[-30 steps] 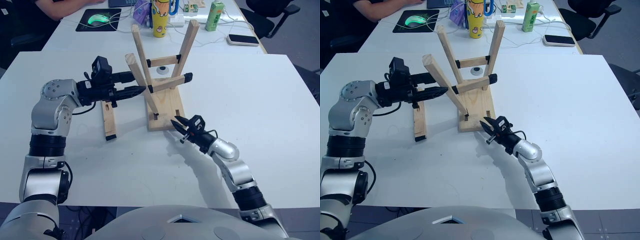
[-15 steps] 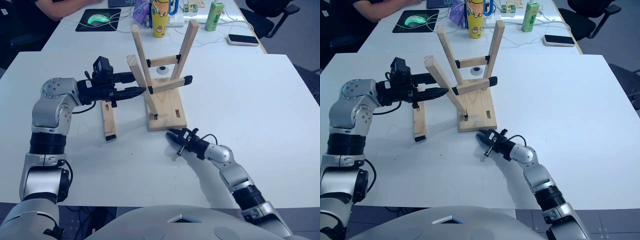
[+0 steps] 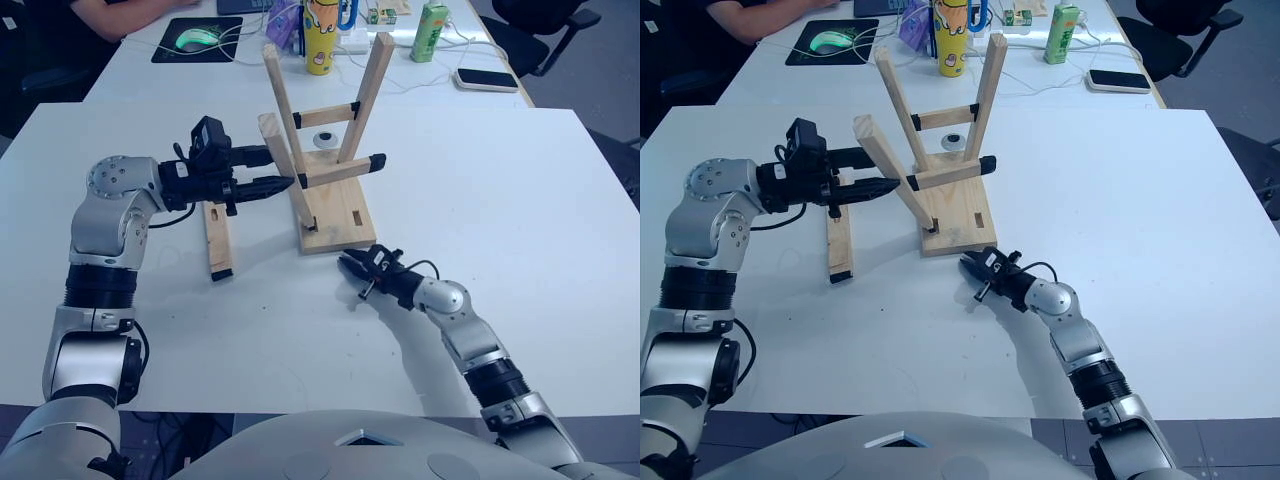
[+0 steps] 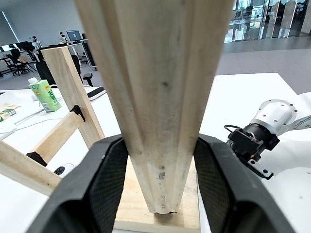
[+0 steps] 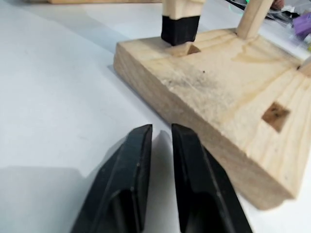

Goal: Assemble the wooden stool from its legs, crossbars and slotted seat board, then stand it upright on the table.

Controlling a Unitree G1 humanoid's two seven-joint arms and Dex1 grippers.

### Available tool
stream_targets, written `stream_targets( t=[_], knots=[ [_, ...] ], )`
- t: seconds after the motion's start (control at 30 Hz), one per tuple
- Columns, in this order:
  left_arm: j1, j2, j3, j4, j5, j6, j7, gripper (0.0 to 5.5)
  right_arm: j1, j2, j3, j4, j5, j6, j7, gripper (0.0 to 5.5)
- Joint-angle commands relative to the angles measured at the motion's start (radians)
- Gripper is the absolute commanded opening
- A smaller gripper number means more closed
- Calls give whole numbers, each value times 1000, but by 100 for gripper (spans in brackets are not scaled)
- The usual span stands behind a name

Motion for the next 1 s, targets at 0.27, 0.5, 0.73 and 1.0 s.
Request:
stream_targets(
  t=[0.27, 0.5, 0.73, 1.0],
  knots=[
    [-58, -11, -20, 70, 33, -36, -31, 206, -21, 160, -116, -78, 145, 140, -157, 76],
    [-66, -24, -31, 91, 43, -52, -39, 206, -17, 207, -71, 0, 85, 174, -205, 76],
    [-76, -32, -48, 116, 60, -72, -67, 206, -24, 196, -52, 32, 50, 222, -210, 76],
    [-36, -16, -64, 58, 59, -56, -86, 206, -16, 187, -47, 62, 35, 223, -211, 76]
  ],
)
